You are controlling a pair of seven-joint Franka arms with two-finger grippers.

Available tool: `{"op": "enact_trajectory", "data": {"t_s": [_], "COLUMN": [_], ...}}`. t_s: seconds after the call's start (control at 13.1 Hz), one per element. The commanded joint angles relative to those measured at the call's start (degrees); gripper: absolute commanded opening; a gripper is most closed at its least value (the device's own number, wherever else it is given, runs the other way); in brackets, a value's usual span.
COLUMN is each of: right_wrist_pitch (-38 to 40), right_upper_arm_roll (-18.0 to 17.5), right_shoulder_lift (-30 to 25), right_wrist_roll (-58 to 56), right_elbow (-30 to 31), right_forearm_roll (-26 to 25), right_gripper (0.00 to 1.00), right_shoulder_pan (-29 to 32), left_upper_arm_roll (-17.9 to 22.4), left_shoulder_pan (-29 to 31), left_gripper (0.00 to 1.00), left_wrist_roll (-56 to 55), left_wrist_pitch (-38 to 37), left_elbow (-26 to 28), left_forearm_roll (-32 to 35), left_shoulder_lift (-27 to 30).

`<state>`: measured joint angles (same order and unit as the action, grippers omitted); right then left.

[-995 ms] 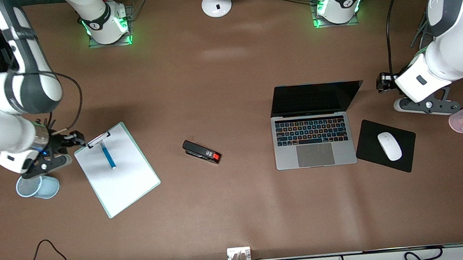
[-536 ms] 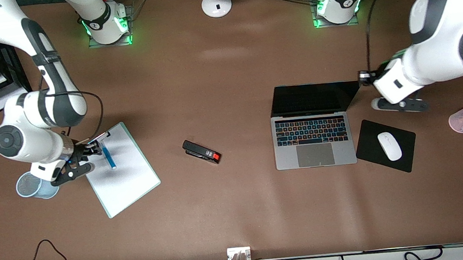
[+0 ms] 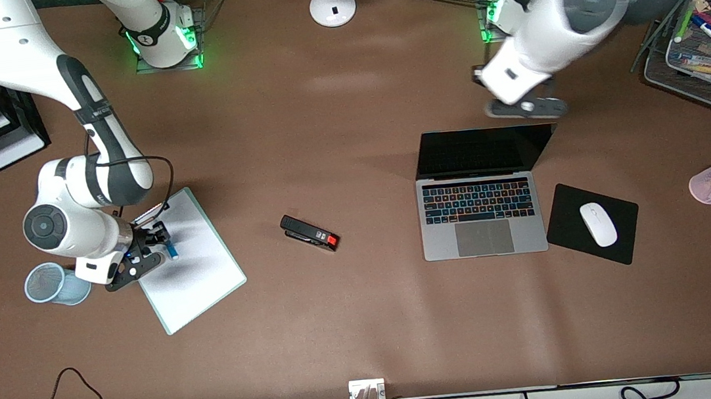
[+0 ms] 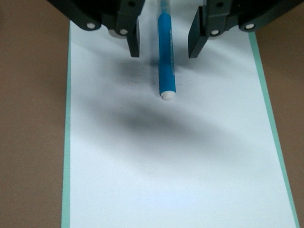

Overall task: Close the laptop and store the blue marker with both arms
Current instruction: 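Grasp the blue marker with the right gripper while the left gripper grips the laptop lid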

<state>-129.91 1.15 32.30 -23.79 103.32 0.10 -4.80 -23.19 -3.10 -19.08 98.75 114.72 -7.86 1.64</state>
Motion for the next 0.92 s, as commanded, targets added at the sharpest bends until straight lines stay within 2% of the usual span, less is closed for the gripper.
{"op": "enact_trajectory", "data": {"t_s": [0.0,0.15,0.31,0.46,0.84], "right_wrist_pitch": [-1.31,-1.83,-2.28,-2.28,-4.38], "right_upper_arm_roll": [0.26,0.26,0.26,0.26,0.26], "right_shoulder_lift": [1.36,1.97,2.24,2.59,4.00], "right_wrist_roll": [-1.17,-1.17,-1.17,-1.26,-2.05], "right_elbow": [-0.84,-1.10,-1.19,-1.54,-1.98], "right_forearm_roll": [0.43,0.43,0.43,0.43,0.51], "right_gripper": [0.47,0.45,0.45,0.42,0.41], "right_shoulder_pan": [-0.91,-1.00,-1.00,-1.08,-1.00], "left_upper_arm_roll": [-0.81,-0.81,-0.81,-0.81,-0.81], "left_shoulder_pan": [1.25,1.43,2.22,3.19,6.00], "left_gripper": [0.02,0.02,0.02,0.02,0.00], "left_wrist_roll": [0.09,0.09,0.09,0.27,0.71], "left_wrist_pitch": [9.60,13.64,19.26,23.48,36.75], "left_elbow": [9.81,12.36,14.47,14.48,14.22], "left_forearm_roll": [0.04,0.39,3.98,4.44,6.81], "left_shoulder_lift": [2.93,2.41,0.22,-2.68,-5.32]}}
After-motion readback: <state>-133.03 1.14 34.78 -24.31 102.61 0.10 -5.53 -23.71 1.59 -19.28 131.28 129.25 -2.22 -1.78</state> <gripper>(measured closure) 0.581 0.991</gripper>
